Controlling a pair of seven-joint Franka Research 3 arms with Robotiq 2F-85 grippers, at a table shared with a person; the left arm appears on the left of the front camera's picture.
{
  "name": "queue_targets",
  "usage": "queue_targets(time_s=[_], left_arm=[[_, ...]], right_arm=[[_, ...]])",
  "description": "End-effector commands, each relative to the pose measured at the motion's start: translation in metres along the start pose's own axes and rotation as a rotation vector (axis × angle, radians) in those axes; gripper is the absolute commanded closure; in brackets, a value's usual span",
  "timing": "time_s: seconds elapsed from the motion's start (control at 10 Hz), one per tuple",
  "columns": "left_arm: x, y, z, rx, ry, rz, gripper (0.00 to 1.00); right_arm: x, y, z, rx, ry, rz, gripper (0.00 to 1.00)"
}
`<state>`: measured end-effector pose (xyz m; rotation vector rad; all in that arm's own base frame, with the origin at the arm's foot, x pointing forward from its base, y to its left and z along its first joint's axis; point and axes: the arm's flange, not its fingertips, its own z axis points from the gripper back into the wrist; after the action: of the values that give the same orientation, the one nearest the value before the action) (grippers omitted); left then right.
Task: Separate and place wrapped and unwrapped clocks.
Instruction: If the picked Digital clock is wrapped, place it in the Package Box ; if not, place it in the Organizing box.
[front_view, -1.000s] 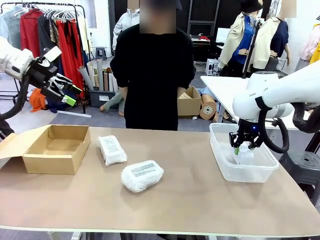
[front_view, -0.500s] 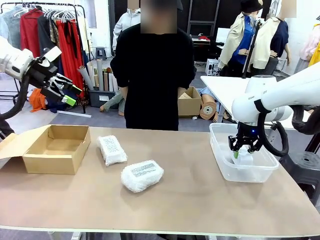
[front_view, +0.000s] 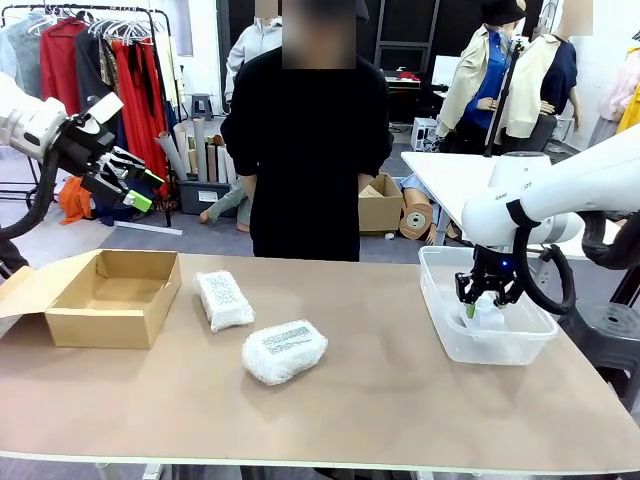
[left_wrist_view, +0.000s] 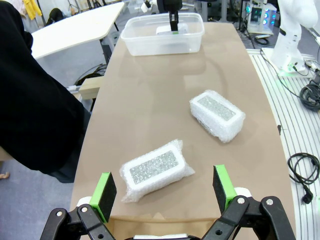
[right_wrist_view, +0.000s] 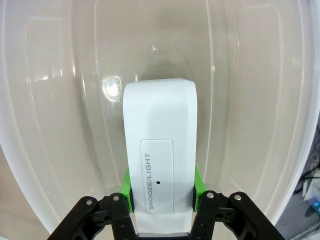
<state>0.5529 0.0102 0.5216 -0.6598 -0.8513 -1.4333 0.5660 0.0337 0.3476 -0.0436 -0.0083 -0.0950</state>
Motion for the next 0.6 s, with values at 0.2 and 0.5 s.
queue_targets(time_s=[0.2,0.5], left_arm=[[0.0009,-0.0015,0.0015,0.0,0.004,-0.002,0.0],[0.0009,-0.0015,0.0015,0.0,0.004,-0.002,0.0]], right_arm=[[-0.0037,0.0034,-0.0019,0.018,-0.001,-0.036,0.29],[-0.0027,0.0025,-0.0026,0.021,0.006,-0.035,0.0]])
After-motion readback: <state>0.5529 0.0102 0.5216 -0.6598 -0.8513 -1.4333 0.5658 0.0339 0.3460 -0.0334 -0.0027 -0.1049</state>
